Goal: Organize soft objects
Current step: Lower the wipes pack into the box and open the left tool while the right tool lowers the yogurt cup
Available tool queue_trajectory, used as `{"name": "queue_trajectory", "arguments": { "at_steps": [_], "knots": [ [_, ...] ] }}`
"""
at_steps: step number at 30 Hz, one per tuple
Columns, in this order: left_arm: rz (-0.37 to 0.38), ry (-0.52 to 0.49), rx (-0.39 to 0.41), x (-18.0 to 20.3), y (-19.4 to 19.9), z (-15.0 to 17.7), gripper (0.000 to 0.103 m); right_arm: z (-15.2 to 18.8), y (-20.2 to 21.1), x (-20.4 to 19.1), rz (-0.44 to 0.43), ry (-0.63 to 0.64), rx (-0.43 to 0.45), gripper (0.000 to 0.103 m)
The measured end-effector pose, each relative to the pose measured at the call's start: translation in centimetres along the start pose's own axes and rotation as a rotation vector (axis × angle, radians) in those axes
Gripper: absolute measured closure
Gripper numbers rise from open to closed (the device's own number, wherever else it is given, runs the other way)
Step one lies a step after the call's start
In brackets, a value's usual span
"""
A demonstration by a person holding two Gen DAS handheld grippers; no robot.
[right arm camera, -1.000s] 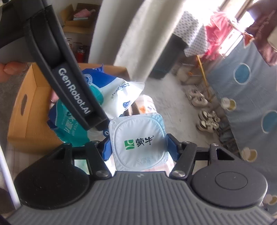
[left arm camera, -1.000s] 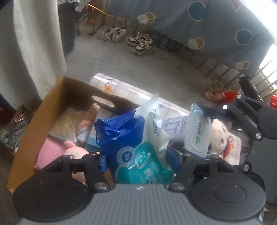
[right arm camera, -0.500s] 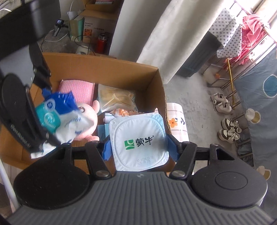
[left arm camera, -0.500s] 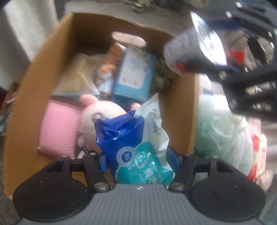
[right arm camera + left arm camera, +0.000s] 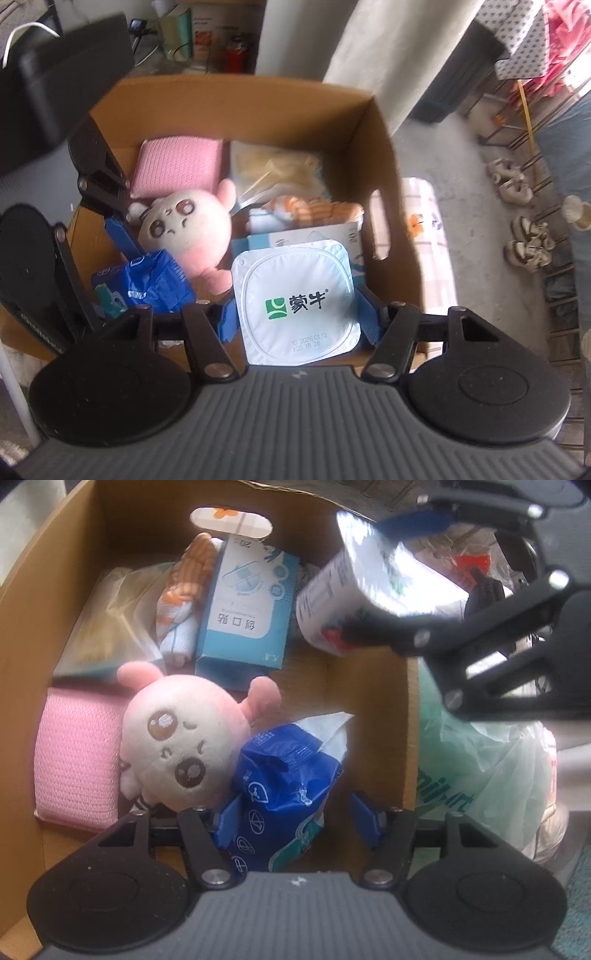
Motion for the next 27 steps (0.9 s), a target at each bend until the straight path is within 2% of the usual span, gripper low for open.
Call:
{"name": "queue_trajectory", "arguments": {
  "at_steps": [7,10,16,19,21,25,27],
  "knots": [
    [0.060,0.096,0.003,-1.0,1.5,0.7,0.042,0.9,-3.8,-1.6,-0.061,0.089,-0.124,0.042],
    [0.065,0.104,0.001,-1.2,1.9,1.1,0.043,1.5,-5.2,-1.9,-0.082,0.090,-0.160,0.041],
    [0.040,0.111,0.000,-1.9,2.1,1.1,0.043,2.5,-6.9,-2.6,-0.057,0.139,-0.206,0.041],
    [0.030,0.117,-0.014,-2.0,2.1,1.1,0.043,2.7,-6.8,-2.6,-0.036,0.152,-0.209,0.035],
    [0.016,0.121,-0.020,-2.2,1.9,1.1,0.043,2.6,-6.3,-2.6,-0.016,0.164,-0.201,0.024],
    [-0.022,0.114,-0.013,-2.6,2.6,0.9,0.044,2.0,-4.0,-2.1,0.026,0.160,-0.168,0.024],
    [-0.047,0.109,-0.001,-3.0,3.2,0.6,0.047,1.2,-2.4,-1.4,0.027,0.095,-0.131,0.029]
  ]
}}
Point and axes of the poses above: each gripper's, at about its wrist camera, not at the fingertips, and y roughly against the way its jaws point, x to its right, z to its underside, the point moved 5 cm from there along -y, roughly the way its jaws point, and after that the axes turned 7 degrees about x, right-handed, at the moved point
